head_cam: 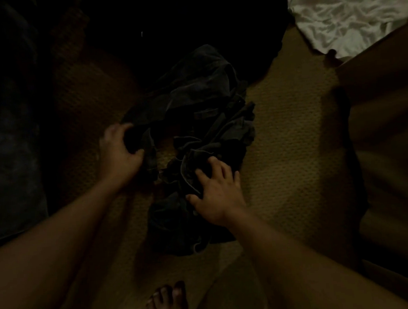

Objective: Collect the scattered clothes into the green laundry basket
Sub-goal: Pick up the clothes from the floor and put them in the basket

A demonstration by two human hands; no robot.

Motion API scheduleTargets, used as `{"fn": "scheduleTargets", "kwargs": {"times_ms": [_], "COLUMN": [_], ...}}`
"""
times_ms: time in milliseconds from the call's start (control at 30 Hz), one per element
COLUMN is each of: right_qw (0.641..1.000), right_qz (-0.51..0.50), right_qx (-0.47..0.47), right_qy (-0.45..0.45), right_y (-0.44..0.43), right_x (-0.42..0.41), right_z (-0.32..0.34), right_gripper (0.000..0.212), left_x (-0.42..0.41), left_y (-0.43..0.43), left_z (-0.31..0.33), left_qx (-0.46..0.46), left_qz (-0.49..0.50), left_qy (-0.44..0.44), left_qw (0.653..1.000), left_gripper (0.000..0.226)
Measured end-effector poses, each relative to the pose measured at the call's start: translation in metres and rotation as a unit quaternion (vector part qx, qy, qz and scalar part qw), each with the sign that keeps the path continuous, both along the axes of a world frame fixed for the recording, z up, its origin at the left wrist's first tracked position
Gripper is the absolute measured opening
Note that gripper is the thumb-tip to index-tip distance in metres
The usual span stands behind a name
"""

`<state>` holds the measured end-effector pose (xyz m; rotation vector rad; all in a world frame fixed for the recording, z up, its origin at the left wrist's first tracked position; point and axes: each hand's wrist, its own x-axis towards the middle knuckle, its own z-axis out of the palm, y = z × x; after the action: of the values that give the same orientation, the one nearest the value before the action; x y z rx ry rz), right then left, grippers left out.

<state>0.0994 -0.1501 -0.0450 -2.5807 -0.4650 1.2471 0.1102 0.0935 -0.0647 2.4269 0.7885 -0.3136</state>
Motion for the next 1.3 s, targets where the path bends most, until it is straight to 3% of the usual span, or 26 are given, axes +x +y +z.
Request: {"fn": "scheduleTargets", "kwargs": {"times_ms": [67, 133, 200, 300, 367, 467, 533, 600, 667, 733, 767, 800, 867, 933, 1000, 1067, 1133, 1233, 1300], "right_qw": [1.000, 1.000, 0.999, 0.996, 0.995, 0.995, 0.984, 0.929, 0.850, 0.821, 0.809, 0.799, 0.787, 0.800, 0.845, 0.908, 0.946, 0.944, 0.933], "right_qz": [0.001, -0.002, -0.017, -0.059, -0.071, -0.048, -0.088, -0.256, -0.438, -0.535, -0.563, -0.576, -0.563, -0.495, -0.418, -0.338, -0.236, -0.084, 0.052], "right_qx": [0.002, 0.005, 0.017, 0.042, 0.056, 0.047, 0.078, 0.176, 0.210, 0.182, 0.169, 0.174, 0.241, 0.307, 0.304, 0.246, 0.205, 0.215, 0.210], "right_qy": [0.005, 0.015, 0.027, 0.043, 0.045, 0.074, 0.135, 0.199, 0.202, 0.081, 0.025, 0.011, 0.070, 0.141, 0.136, 0.033, -0.093, -0.234, -0.286], "right_y": [-0.003, -0.005, -0.005, -0.003, -0.004, -0.006, -0.012, -0.028, -0.044, -0.060, -0.066, -0.066, -0.062, -0.050, -0.033, -0.019, -0.017, -0.029, -0.038], "right_x": [0.001, 0.002, 0.003, 0.008, 0.013, 0.028, 0.039, 0.048, 0.058, 0.073, 0.087, 0.103, 0.141, 0.168, 0.178, 0.177, 0.166, 0.115, 0.069], "right_z": [0.000, 0.001, 0.002, 0.004, 0.007, 0.005, 0.006, 0.012, 0.024, 0.024, 0.021, 0.019, 0.016, 0.005, -0.003, -0.008, -0.003, 0.017, 0.022], "right_gripper": [0.076, 0.077, 0.075, 0.062, 0.052, 0.050, 0.047, 0.038, 0.035, 0.021, 0.024, 0.052, 0.108, 0.128, 0.123, 0.104, 0.081, 0.068, 0.060], "left_x": [0.021, 0.030, 0.027, 0.018, 0.010, -0.019, -0.047, -0.074, -0.097, -0.112, -0.117, -0.122, -0.126, -0.127, -0.126, -0.124, -0.123, -0.118, -0.108], "left_y": [0.006, 0.004, -0.003, -0.019, -0.041, -0.085, -0.112, -0.131, -0.143, -0.153, -0.157, -0.160, -0.164, -0.163, -0.159, -0.153, -0.148, -0.139, -0.122], "left_z": [-0.008, -0.017, -0.027, -0.022, 0.003, 0.059, 0.069, 0.054, 0.029, 0.010, 0.003, -0.002, -0.007, -0.012, -0.014, -0.013, -0.012, -0.004, 0.012], "left_qx": [-0.034, -0.093, -0.085, -0.040, -0.036, -0.050, -0.039, -0.055, -0.099, -0.115, -0.118, -0.118, -0.116, -0.116, -0.116, -0.115, -0.129, -0.203, -0.318], "left_qz": [0.041, 0.065, 0.047, 0.068, 0.050, -0.067, -0.154, -0.150, -0.112, -0.096, -0.085, -0.075, -0.068, -0.073, -0.080, -0.090, -0.085, -0.065, -0.019], "left_qy": [0.103, 0.168, 0.185, 0.099, 0.017, -0.089, -0.025, 0.087, 0.080, 0.037, 0.026, 0.018, 0.010, 0.008, 0.009, 0.006, 0.014, 0.026, 0.093], "left_qw": [0.993, 0.979, 0.978, 0.992, 0.998, 0.993, 0.987, 0.983, 0.986, 0.988, 0.989, 0.990, 0.991, 0.991, 0.990, 0.989, 0.988, 0.977, 0.944], "left_gripper": [0.111, 0.124, 0.098, 0.045, 0.033, 0.028, 0.036, 0.043, 0.045, 0.046, 0.048, 0.051, 0.057, 0.060, 0.058, 0.056, 0.057, 0.055, 0.058]}}
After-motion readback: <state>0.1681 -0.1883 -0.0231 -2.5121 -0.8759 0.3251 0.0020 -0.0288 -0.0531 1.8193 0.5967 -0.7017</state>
